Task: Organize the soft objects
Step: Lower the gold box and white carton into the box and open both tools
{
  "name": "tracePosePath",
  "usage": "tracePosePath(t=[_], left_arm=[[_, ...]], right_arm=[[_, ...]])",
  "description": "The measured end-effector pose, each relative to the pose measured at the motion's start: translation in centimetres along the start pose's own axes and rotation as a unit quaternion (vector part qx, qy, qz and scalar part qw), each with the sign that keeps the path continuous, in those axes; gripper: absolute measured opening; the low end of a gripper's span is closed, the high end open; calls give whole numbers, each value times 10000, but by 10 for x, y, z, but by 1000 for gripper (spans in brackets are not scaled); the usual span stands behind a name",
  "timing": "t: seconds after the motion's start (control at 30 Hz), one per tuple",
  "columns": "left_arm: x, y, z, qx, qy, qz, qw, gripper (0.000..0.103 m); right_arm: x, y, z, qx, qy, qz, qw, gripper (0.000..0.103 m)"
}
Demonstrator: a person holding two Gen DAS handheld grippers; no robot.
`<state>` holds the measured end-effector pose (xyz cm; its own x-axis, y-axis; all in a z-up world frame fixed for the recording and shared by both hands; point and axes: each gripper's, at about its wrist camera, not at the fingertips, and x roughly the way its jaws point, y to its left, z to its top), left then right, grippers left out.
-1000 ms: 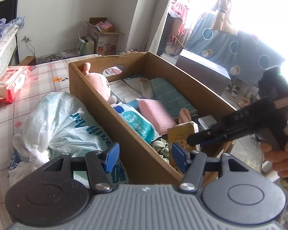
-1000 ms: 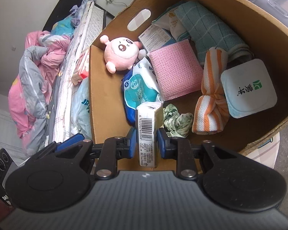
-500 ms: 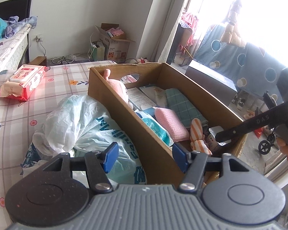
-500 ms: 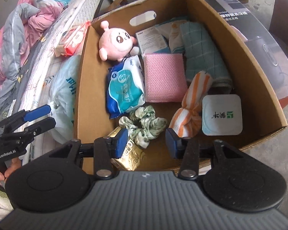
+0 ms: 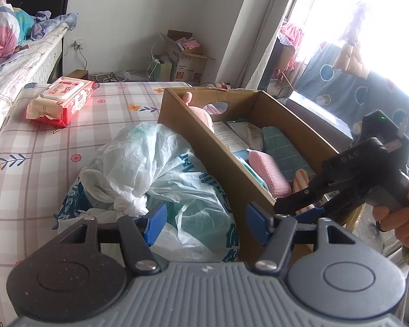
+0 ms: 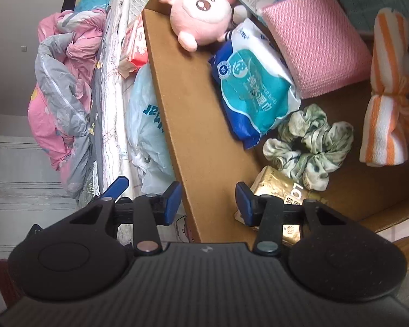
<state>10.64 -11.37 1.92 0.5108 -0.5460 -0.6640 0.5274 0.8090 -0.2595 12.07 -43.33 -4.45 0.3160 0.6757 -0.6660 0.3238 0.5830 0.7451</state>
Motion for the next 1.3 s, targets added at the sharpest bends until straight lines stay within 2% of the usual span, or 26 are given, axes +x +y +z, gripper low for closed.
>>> tracePosePath(t=[0.03,0.23,0.47,0.6,0.73,0.97,1.07,1.13,1.2,1.3], left_arm=[[0,1,0,-13,4,-1,10000,66],[1,2,0,-66,11,7,10000,67],[-2,2,-1,-91,-17,-4,10000,67],[-4,1,-2,-69,-42,-21,10000,68],[-6,1,-2,-73,-81,-72,9999,68],[-7,-3,-3,-43,-104,-120,9999,68],[-7,-3,-3,-37,-111,-123,9999,68],[-8,-4,-4,-34,-112,-111,9999,68],[-9,-4,-4,-31,-121,-91,9999,69],[-11,-3,-4,-58,-139,-64,9999,69]], right_arm=[[3,1,0,-27,29,-39,10000,53],[9,3,1,-21,138,-75,9999,54],[12,10,2,-76,17,-237,9997,56],[1,15,-4,-248,-200,-517,9982,57],[-27,14,-3,-295,-700,-1107,9910,60],[-42,-5,-4,-36,-692,-1411,9876,61],[-46,0,-5,-79,-804,-1261,9887,61],[-47,5,-4,-49,-837,-813,9932,61],[-39,11,-1,63,-707,-335,9969,62],[-16,18,0,121,-450,-129,9988,63]])
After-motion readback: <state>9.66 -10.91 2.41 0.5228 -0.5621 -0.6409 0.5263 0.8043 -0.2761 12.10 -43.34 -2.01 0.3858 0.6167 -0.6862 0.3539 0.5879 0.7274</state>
